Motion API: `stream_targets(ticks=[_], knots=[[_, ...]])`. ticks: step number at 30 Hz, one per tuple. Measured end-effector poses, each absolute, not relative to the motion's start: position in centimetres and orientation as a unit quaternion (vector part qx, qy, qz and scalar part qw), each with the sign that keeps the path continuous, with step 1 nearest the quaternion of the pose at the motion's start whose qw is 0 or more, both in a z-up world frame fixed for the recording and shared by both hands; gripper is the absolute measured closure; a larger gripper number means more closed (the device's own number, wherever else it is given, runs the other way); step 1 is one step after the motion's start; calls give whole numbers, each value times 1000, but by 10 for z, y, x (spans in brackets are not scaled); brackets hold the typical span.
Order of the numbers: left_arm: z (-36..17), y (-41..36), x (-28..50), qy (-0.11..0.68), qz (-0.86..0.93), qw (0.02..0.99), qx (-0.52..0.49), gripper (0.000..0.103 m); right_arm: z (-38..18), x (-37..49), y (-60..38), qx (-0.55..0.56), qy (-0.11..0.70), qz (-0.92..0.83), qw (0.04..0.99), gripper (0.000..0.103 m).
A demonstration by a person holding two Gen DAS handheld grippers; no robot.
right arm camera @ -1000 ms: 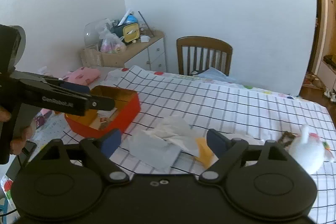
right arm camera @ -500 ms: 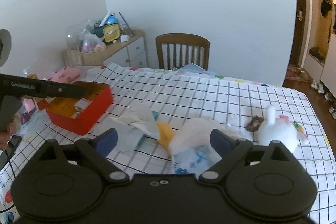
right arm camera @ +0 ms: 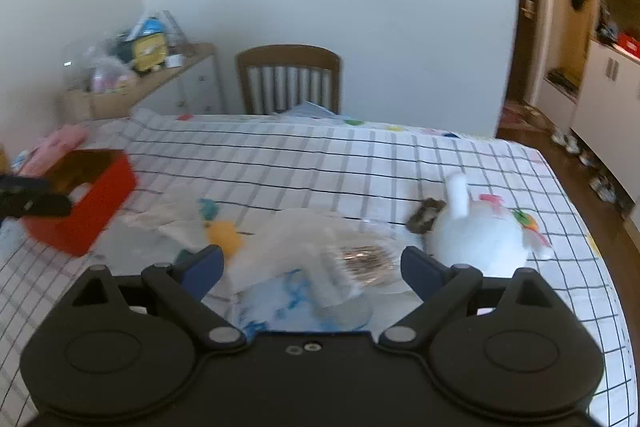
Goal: Organize soft objects
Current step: 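Move both tools back over the remaining items on the table, then grasp the cotton swab pack with the right tool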
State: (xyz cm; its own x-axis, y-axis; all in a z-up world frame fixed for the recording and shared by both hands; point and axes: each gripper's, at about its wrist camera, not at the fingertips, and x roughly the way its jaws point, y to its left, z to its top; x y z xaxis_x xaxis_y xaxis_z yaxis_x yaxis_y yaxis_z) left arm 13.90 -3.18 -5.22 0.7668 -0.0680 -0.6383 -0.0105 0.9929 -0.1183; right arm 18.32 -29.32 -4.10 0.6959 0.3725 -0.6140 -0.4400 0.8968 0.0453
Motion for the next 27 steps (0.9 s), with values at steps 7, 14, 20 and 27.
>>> stream_targets(ticks=[7,14,20,27], knots=[[-72,-42,154,341,6,940,-6,0,-60,229,-298,3,359,150,921,8],[-95,-40,169,351,6,936,4,0,-76,259,-288,35,394,97,913,8],[-113,-34,185,368,10,930,8,0,-90,279,-278,61,433,50,898,11],[-130,-28,201,386,0,922,2,0,-103,291,-267,69,461,21,884,13]])
